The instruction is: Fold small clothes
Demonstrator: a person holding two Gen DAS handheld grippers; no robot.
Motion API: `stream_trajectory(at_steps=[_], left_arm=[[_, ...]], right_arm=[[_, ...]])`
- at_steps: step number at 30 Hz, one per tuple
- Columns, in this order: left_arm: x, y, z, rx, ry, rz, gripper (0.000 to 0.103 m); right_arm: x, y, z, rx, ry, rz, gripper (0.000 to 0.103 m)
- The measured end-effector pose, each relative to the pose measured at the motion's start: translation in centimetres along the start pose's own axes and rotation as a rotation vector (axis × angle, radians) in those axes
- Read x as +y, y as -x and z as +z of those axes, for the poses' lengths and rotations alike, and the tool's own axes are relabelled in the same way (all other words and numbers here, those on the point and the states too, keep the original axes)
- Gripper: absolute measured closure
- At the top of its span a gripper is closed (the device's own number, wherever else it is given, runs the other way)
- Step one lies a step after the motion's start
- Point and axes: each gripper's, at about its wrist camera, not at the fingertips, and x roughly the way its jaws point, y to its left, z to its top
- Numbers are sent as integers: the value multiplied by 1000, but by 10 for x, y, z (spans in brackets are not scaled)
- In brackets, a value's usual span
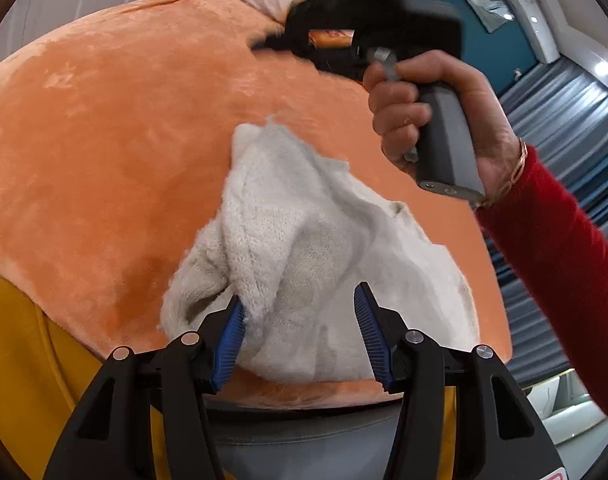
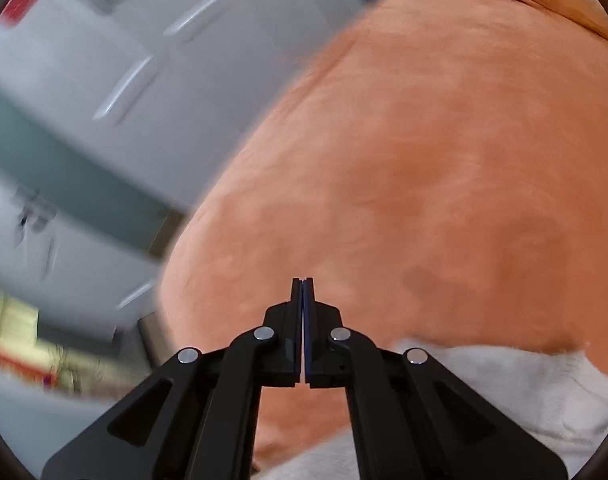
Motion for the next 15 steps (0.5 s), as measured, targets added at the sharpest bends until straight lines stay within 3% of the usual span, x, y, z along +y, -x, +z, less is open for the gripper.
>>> stream_trajectory(at_steps=[2, 4, 6, 7, 8, 10, 11, 13, 14, 15], left_arm=[[2, -3, 3, -3, 20, -7, 53], [-1, -2, 4, -10, 11, -8, 53], [-5, -4, 0, -4, 0, -4, 53], [-7, -9, -1, 2, -3, -7, 53], [-9, -12, -2, 11, -7, -7, 53], [-13, -15, -4, 19, -18, 0, 53], [-14, -15, -4, 17, -20, 3, 53], [-14, -14, -5, 13, -14, 2, 53], [-12, -12, -4, 7, 0, -3, 53], [-11, -9, -3, -1, 10, -9, 53]], right_arm=[[7, -14, -5, 77, 78, -150, 97], [22, -17, -17, 124, 156, -145, 93], [39, -21, -24, 161, 213, -162, 68], [47, -28, -28, 184, 252, -211, 46], [52, -35, -32, 205, 277, -245, 38], [53, -57, -41, 272, 316, -320, 39], [52, -67, -44, 295, 330, -352, 46], [50, -83, -51, 317, 366, -415, 70], [53, -80, -49, 298, 371, -412, 94], [55, -69, -43, 266, 339, -365, 95]])
